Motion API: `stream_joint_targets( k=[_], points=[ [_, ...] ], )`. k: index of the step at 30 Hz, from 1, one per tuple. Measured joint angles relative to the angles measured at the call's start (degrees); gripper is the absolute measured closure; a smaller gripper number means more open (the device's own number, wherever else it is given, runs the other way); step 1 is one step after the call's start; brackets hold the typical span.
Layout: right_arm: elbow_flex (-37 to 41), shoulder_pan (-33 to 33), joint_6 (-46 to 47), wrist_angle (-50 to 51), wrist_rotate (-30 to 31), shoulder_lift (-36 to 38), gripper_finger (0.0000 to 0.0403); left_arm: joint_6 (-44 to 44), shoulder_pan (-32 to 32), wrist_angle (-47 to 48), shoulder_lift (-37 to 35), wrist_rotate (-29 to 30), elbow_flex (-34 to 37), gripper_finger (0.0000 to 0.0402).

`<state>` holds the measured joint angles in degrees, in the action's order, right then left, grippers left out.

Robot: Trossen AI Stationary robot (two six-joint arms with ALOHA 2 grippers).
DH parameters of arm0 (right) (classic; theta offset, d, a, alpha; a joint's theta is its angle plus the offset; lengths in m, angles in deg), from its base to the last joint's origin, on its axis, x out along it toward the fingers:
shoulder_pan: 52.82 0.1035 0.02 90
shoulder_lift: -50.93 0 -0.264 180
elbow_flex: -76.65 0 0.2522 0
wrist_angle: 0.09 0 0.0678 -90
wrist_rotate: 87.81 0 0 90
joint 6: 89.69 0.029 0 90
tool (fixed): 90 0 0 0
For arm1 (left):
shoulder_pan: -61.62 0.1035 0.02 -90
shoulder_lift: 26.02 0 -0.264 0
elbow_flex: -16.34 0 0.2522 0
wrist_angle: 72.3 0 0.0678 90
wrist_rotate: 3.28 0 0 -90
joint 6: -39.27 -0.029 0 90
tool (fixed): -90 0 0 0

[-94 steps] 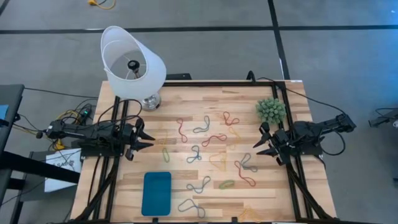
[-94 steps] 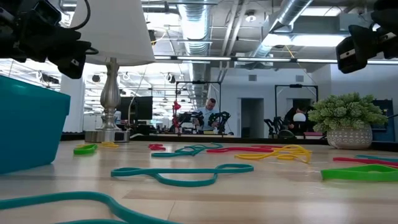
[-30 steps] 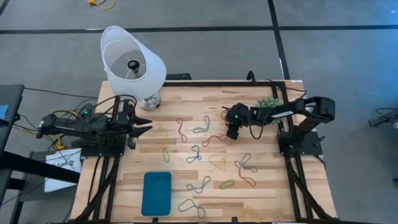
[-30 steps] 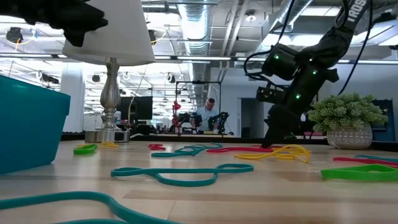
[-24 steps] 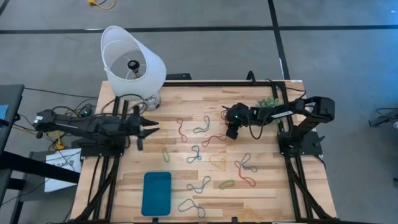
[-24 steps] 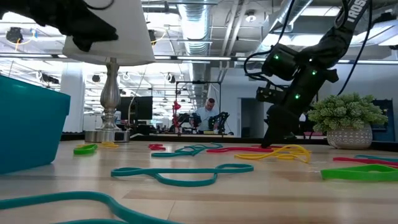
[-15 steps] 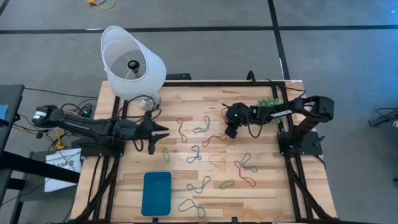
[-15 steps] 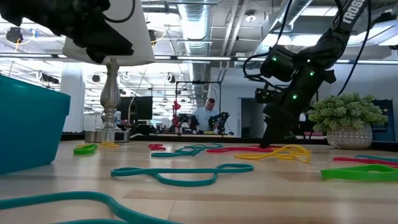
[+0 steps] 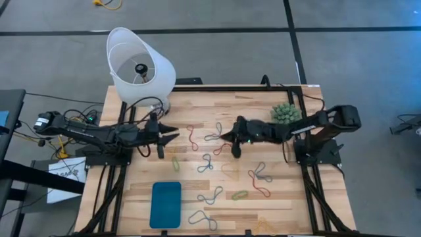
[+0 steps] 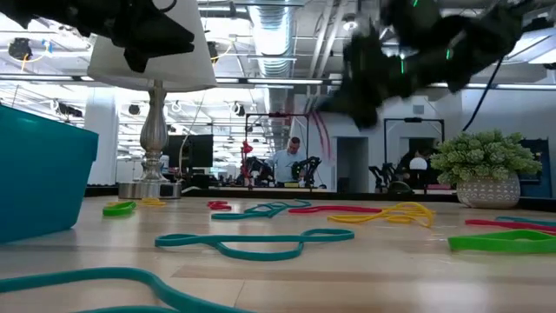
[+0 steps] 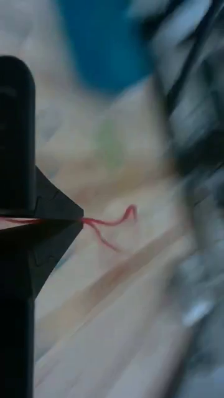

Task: Pick and place items into bin
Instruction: Put the red rubber band into the blue bin, then put the top red rubber band into the blue bin

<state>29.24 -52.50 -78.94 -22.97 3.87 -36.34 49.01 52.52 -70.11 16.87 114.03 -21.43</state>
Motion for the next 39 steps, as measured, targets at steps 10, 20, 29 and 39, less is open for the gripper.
stream_joint_targets(
  k=[10, 20, 29, 39],
  points=[
    [-30.8, 15.1, -8.3, 6.0, -0.3, -18.5, 0.0402, 0.3, 0.1, 0.5, 0.1, 11.0, 0.0, 0.0299],
    [-61.8, 16.9, -9.5, 19.5, -8.2, -38.9, 0.0403, 0.5, 0.1, 0.6, -0.1, 10.1, 0.0, 0.0299],
    [-74.7, 16.6, -9.6, 33.0, -9.2, -49.2, 0.0399, 0.6, 0.1, 2.3, -0.1, 10.0, 0.0, 0.0299],
    [-75.6, 15.1, -15.2, 39.9, -9.1, -48.2, 0.031, 0.6, 0.1, 2.3, -0.1, 9.3, 0.0, 0.0299]
  ],
)
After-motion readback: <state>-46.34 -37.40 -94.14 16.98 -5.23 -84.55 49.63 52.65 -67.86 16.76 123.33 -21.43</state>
